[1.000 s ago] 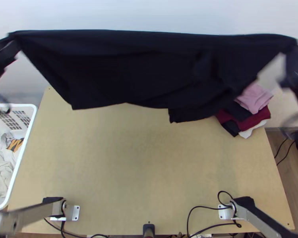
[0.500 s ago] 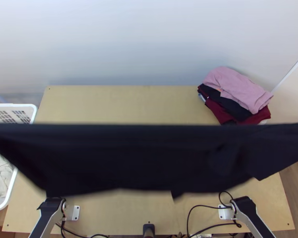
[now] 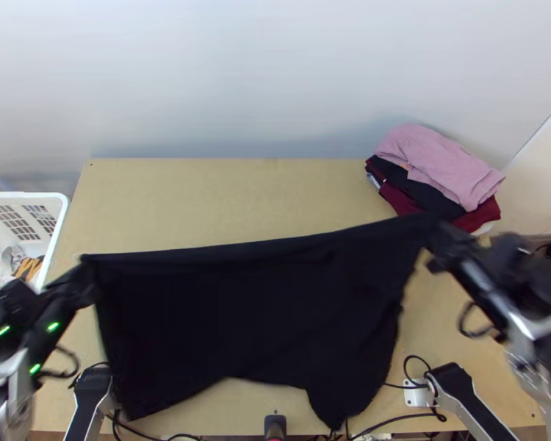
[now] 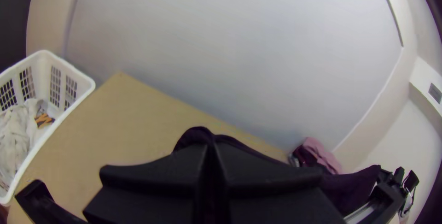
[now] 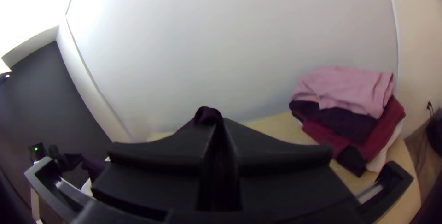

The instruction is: Fold the t-shirt

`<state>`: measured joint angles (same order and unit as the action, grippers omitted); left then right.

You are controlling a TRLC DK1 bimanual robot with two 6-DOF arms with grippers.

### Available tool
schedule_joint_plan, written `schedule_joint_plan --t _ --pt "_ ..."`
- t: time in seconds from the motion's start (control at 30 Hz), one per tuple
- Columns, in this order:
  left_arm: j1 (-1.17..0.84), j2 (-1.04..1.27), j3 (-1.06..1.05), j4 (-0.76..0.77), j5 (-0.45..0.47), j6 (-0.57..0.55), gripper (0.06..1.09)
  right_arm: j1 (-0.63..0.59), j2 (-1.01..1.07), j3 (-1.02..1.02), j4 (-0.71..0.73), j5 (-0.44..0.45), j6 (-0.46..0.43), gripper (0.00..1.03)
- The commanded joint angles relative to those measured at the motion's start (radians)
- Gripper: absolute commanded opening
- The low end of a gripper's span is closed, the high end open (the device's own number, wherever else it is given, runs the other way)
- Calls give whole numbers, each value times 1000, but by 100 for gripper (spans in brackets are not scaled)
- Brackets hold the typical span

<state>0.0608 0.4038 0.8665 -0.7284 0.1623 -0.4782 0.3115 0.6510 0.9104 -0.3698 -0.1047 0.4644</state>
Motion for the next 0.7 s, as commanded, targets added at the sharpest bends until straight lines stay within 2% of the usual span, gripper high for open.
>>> schedule_joint_plan --t 0.0,0.23,0.47,0.67 --pt "-10 56 -126 104 11 9 10 5 81 -94 134 -13 31 3" --pt "-42 328 -251 412 13 67 10 -20 383 -105 358 -43 31 3" --pt "-33 731 -112 646 6 73 10 -46 641 -21 502 -44 36 3" --pt "-30 1029 46 755 -10 89 10 -91 877 113 526 -44 36 3"
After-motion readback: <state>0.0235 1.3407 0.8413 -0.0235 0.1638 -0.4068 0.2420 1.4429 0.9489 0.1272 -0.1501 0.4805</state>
